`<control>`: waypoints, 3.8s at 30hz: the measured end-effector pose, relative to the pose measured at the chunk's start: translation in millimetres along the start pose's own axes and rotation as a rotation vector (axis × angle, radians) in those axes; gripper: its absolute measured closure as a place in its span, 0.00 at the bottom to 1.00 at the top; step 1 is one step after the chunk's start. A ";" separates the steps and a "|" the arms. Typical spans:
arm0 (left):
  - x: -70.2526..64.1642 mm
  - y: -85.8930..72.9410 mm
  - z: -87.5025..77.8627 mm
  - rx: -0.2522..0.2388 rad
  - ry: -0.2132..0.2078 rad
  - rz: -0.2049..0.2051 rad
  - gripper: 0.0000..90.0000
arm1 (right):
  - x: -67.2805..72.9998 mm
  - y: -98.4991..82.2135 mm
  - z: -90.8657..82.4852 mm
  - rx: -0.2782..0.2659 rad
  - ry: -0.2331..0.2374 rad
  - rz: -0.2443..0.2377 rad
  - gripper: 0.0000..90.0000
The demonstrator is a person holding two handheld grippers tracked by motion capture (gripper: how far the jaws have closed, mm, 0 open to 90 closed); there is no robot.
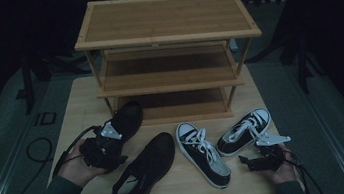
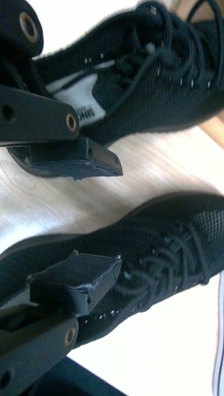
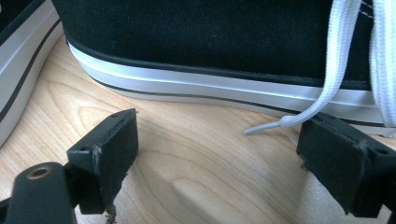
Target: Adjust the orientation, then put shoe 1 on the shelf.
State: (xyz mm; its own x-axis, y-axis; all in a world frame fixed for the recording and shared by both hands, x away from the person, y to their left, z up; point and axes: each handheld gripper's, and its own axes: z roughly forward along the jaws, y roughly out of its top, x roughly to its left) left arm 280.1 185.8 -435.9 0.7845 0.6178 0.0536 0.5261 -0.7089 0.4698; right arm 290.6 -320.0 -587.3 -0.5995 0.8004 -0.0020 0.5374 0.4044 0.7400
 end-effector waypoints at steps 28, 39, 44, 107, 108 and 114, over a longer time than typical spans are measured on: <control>-21.8 16.0 37.9 0.038 0.019 0.016 0.95 | -0.1 0.0 -0.1 0.000 0.002 0.002 0.14; 12.3 25.0 29.7 -0.050 0.078 -0.087 0.95 | -0.2 0.0 0.0 -0.001 0.001 0.001 0.14; 27.1 28.6 44.1 -0.063 0.089 -0.141 0.95 | -0.3 0.0 -0.1 0.000 0.002 0.002 0.14; 50.6 0.8 36.3 0.057 0.203 -0.269 0.35 | 0.5 -0.4 -0.4 0.000 -0.001 0.002 0.14; 52.1 0.9 38.4 0.074 0.199 -0.275 0.36 | 0.6 -0.4 -0.4 0.000 -0.001 0.002 0.14; 55.7 1.7 43.9 0.111 0.160 -0.280 0.43 | 0.4 -0.4 -0.5 0.001 0.000 0.002 0.14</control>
State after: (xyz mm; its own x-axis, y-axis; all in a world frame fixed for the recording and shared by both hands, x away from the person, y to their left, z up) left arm 339.1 204.1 -470.8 0.5475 0.8332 0.0774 0.7537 -0.5312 0.3871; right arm 289.9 -320.0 -587.2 -0.5984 0.8012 -0.0001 0.5392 0.4027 0.7397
